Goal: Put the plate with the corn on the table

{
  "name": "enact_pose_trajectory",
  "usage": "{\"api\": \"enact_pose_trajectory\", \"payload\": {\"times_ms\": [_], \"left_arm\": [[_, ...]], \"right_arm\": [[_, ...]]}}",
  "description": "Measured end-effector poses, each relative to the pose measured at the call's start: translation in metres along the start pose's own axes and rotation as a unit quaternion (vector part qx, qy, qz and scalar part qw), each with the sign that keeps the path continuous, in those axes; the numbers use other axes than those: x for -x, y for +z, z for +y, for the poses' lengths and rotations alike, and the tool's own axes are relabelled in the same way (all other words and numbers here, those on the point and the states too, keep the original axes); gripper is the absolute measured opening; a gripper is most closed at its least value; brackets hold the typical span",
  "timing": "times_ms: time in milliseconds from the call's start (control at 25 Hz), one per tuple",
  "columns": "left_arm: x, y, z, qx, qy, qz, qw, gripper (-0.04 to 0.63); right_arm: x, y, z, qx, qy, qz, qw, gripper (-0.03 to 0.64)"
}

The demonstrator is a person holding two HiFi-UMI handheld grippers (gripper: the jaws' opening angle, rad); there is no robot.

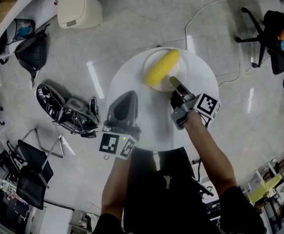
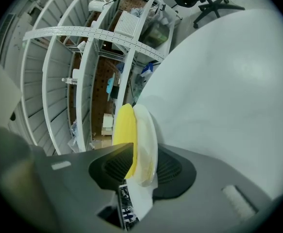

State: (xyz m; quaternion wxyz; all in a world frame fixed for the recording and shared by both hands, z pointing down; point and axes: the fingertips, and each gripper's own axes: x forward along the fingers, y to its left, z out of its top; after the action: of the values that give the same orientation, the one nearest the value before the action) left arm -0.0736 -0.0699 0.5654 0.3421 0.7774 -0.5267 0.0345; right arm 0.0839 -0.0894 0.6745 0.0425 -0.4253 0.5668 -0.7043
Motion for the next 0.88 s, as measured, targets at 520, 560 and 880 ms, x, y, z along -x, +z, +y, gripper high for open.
{"api": "enact_pose_trajectory", "payload": {"times_ms": [520,560,880], "left_arm": [[0.008,0.001,-0.005,0.001,-0.001,-0.004,1.0,0.003],[0.009,0.001,-0.005,0.001,-0.001,-0.004,1.0,0.003],[0.01,-0.003,-0.005,0.005,-0.004,-0.003,1.0,0.003]], "right_arm": [[0.0,-0.006,0.013,0.028,-0.015,0.026,0.999,0.176],[0.0,-0.006,0.013,0.032,-0.015,0.029,0.999,0.177],[0.001,-0.008,0.013,0.069,-0.029,0.056,0.996,0.187]]}}
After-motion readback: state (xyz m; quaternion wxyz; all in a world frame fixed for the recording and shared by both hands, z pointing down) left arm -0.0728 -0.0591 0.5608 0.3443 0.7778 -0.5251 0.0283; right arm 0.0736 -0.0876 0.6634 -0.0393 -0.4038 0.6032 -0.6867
